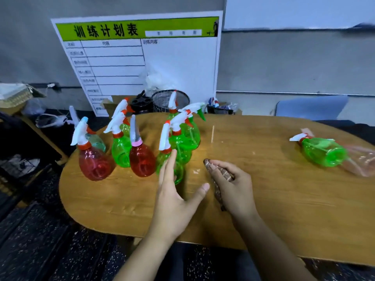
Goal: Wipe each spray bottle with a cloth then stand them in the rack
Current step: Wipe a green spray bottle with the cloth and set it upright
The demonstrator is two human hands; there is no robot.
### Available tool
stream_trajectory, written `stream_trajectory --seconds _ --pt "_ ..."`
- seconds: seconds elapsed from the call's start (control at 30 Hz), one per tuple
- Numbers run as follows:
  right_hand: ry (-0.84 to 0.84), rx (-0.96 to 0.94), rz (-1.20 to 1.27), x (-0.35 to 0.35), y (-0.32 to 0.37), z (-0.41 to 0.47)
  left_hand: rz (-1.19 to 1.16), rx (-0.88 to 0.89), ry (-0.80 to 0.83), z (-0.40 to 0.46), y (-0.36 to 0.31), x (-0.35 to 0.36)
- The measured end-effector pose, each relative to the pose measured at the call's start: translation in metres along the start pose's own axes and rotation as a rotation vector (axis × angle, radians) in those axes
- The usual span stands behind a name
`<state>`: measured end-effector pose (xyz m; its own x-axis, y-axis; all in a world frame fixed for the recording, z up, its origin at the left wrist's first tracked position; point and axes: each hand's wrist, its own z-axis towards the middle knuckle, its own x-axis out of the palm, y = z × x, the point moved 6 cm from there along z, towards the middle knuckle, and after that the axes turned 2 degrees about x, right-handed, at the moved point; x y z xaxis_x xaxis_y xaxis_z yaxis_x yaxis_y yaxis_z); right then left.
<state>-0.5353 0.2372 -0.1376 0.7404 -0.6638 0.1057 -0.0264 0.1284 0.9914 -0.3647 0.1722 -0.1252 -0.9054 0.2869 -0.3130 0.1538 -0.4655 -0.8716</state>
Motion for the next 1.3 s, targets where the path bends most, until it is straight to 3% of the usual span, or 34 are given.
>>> stream_trajectory --seconds 0.37,0.63,0.87,1.13,1.3 --pt "-0.333 -0.002 0.033 -0.189 0.023 -0.009 -0.117 0.041 0.286 0.003 -0.071 0.18" --pt "-0.497 0.04 0.064 -0.292 0.009 0.003 -0.13 0.05 0.458 0.009 -0.084 0.302" --pt "-0.619 0.045 0.097 -0.332 -0.025 0.028 -0.063 0.022 0.491 0.028 -0.06 0.378" --pt "-0.674 -0.027 0.113 -0.349 -0.045 0.065 0.112 0.162 0.48 0.073 -0.049 0.425" --pt "-0.723 -0.099 0.002 -0.357 -0.053 0.07 0.135 0.173 0.46 0.082 -0.054 0.449"
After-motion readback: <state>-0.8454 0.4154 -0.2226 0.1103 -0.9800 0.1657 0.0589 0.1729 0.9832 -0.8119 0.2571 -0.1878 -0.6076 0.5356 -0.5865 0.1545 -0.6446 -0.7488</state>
